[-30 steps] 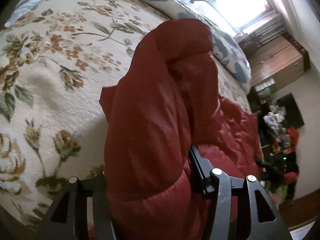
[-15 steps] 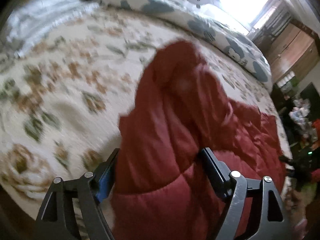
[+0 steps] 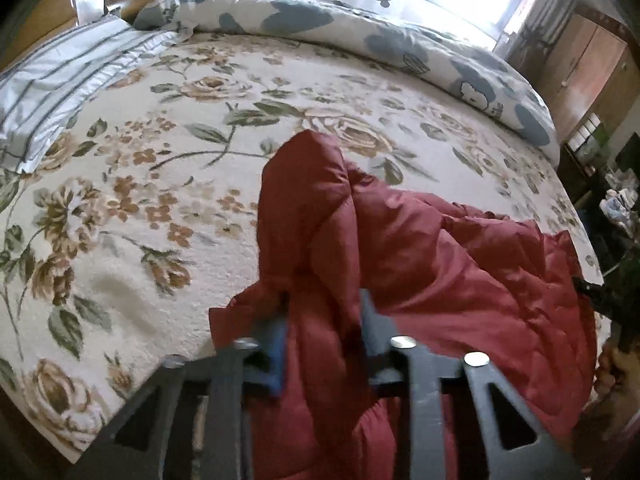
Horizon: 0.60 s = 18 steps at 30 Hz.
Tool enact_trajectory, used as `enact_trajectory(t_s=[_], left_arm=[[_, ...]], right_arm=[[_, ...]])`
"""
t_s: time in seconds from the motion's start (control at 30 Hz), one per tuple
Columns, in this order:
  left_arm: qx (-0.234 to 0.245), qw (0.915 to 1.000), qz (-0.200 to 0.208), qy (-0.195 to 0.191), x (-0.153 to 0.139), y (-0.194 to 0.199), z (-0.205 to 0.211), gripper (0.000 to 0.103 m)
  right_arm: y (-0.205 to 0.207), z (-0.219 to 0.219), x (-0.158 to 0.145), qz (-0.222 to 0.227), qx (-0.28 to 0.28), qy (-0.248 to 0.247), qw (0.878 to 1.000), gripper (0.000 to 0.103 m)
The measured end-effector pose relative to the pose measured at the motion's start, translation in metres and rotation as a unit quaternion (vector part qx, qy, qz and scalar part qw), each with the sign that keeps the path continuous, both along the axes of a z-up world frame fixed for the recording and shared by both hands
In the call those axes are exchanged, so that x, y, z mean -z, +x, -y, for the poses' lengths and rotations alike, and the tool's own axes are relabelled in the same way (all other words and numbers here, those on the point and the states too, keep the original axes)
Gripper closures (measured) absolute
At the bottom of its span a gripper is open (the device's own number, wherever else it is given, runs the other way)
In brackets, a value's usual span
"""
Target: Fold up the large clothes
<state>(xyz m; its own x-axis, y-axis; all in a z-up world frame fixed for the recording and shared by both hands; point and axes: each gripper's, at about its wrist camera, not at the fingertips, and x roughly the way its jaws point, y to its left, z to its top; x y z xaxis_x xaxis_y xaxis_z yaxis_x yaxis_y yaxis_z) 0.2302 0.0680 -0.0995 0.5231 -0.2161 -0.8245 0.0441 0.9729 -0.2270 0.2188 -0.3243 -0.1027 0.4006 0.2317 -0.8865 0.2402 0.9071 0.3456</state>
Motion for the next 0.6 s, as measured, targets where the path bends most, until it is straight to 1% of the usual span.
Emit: enact_trajectory(t_s=[0.03,0.07,0.13,0.23,0.3,0.4,0.53,0.6], left_arm=[[-0.002,1.0,0.005,-0.001,-0.003,0.001,0.0,0.085],[-0.005,0.9999,0.012,0.0,-0.008,0.001,0.002,0.086],[-0.008,0.9997,0.021,0.002,-0.009,0.006,0.002,0.087],[-0.01,0.9997,0.021,0.01,-0.004,0.02,0.006,0.088],[-0.011,0.9997,0.016,0.014,0.004,0.031,0.005,0.088],[-0.013,0.9997,-0.005,0.019,0.021,0.052,0.007,0.088],[-0.018,0.9993,-0.033,0.007,0.041,0.071,0.006,0.087],[-0.02,0.9991,-0.038,0.004,0.045,0.077,0.006,0.087]], right_arm=[[-0.003,-0.001,-0.006,0.014,0.005,-0.009,1.0,0.076],[-0.005,-0.001,-0.011,0.025,0.009,-0.016,1.0,0.08],[-0.008,-0.003,-0.019,0.044,0.019,-0.034,0.998,0.081],[-0.002,-0.004,-0.023,0.051,0.03,-0.06,0.996,0.083],[0.005,-0.004,-0.019,0.044,0.036,-0.068,0.996,0.083],[0.017,0.0,-0.003,0.022,0.044,-0.074,0.996,0.083],[0.023,0.003,0.014,0.005,0.05,-0.074,0.996,0.083],[0.024,0.004,0.018,0.002,0.051,-0.075,0.996,0.083]])
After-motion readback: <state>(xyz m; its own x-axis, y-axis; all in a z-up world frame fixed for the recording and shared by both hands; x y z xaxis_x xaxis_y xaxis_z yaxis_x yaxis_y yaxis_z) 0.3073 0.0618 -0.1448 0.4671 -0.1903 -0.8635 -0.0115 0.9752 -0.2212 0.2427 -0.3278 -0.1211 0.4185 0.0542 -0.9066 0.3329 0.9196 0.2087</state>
